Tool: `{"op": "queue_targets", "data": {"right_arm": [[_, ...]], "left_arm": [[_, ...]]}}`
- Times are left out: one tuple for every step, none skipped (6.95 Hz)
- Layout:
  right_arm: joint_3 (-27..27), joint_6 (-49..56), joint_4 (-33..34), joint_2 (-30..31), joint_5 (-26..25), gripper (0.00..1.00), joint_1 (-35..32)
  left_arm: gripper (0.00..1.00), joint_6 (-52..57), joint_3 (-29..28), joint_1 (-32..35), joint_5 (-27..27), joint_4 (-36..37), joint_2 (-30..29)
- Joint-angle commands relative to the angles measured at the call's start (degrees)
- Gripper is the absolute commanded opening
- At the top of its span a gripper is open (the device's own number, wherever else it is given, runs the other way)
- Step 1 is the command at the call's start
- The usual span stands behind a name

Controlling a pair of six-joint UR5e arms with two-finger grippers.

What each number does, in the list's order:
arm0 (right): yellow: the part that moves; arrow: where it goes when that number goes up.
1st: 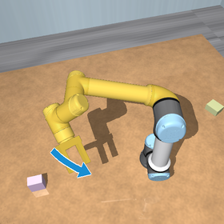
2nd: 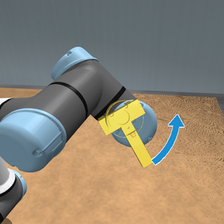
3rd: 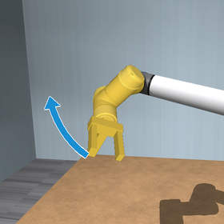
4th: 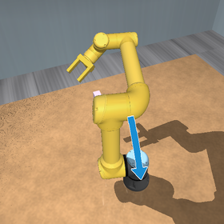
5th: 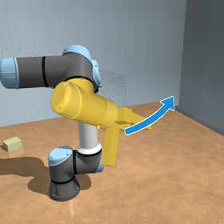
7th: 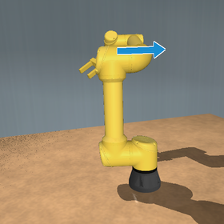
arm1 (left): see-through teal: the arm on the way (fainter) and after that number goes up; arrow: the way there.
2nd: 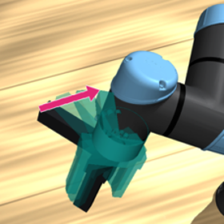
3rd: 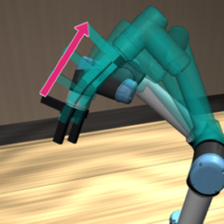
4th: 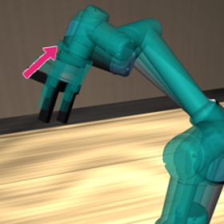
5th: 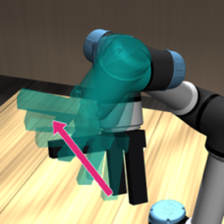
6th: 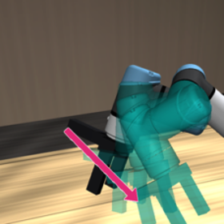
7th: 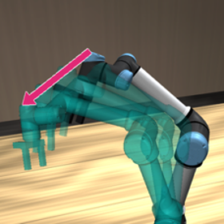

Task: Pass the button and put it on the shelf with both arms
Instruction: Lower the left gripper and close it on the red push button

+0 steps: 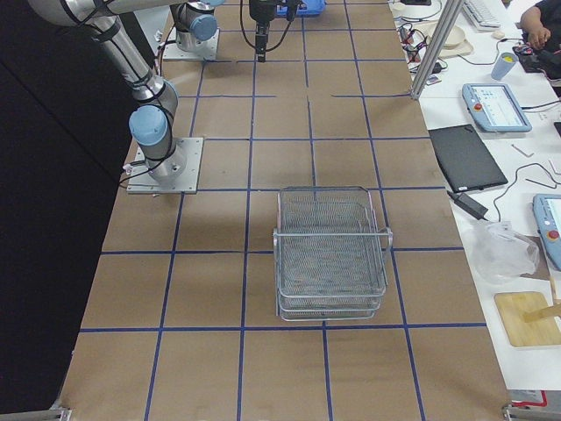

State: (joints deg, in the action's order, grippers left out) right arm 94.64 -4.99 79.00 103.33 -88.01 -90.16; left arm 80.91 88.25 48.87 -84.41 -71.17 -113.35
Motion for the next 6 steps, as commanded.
{"op": "queue_targets", "data": {"right_arm": [[-0.07, -0.11, -0.07, -0.94, 0.12, 1.0, 1.12], [-0.07, -0.11, -0.16, -0.94, 0.12, 1.0, 2.26], [-0.07, -0.37, -0.16, -0.94, 0.12, 1.0, 2.44], [-0.07, -0.55, -0.07, -0.94, 0.12, 1.0, 2.45], [-0.07, -1.16, -0.07, -0.85, 0.12, 1.0, 2.53], [-0.07, -3.86, -0.07, -0.85, 0.04, 1.0, 2.45]], "left_arm": [[1.0, 16.25, 1.57, -3.95, 3.55, 1.56, -3.35], [0.99, 19.43, 3.4, -4.74, 5.12, 3.82, -4.06], [0.99, 22.77, 4.9, -6.31, 6.44, 9.06, -5.98], [0.99, 22.8, 5.79, -7.72, 8.54, 9.55, -6.78], [0.99, 22.98, 7.62, -8.0, 9.08, 9.9, -6.79], [0.99, 23.07, 8.16, -8.0, 9.09, 10.08, -6.79]]}}
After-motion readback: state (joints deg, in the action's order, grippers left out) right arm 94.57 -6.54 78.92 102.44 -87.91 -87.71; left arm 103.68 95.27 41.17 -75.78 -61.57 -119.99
